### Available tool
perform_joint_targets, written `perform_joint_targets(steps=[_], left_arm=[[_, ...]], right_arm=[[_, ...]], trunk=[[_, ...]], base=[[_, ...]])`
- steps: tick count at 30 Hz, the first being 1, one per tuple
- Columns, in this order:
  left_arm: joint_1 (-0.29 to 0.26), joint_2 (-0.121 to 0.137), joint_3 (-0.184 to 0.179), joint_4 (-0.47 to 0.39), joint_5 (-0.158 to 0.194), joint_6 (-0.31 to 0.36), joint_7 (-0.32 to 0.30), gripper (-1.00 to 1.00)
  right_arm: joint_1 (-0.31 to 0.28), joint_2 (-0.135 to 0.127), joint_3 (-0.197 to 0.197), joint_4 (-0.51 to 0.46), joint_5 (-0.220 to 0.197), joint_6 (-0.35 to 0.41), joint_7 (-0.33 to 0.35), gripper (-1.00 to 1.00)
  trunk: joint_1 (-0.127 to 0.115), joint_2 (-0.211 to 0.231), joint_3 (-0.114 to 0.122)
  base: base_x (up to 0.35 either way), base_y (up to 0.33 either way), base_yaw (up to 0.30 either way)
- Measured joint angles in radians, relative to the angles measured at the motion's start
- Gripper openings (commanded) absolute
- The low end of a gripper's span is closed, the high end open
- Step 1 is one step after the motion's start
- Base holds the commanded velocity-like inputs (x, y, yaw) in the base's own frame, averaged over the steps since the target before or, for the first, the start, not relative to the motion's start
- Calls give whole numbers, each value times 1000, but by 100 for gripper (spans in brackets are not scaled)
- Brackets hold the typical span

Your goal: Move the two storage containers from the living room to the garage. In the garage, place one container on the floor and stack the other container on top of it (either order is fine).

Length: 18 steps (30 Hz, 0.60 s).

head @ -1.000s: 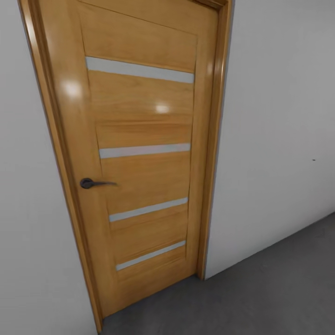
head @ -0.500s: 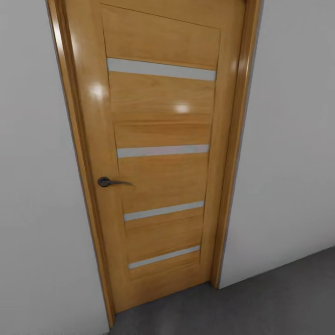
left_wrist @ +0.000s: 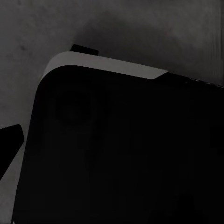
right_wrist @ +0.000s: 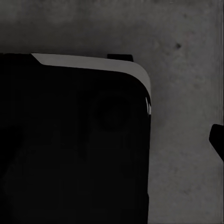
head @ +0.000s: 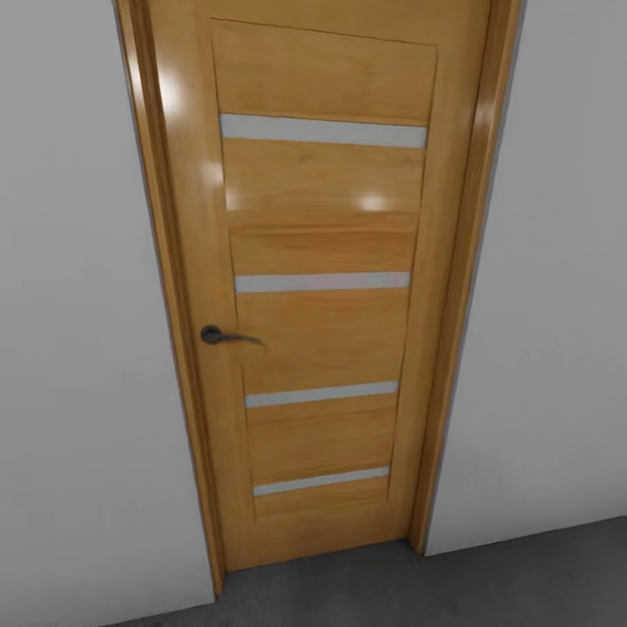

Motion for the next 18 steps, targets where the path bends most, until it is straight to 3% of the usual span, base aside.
perform_joint_targets(steps=[18], left_arm=[[0, 0, 0, 0, 0, 0, 0, 100]], right_arm=[[0, 2, 1, -1, 1, -1, 0, 100]], trunk=[[0, 0, 0]], base=[[33, -271, 27]])
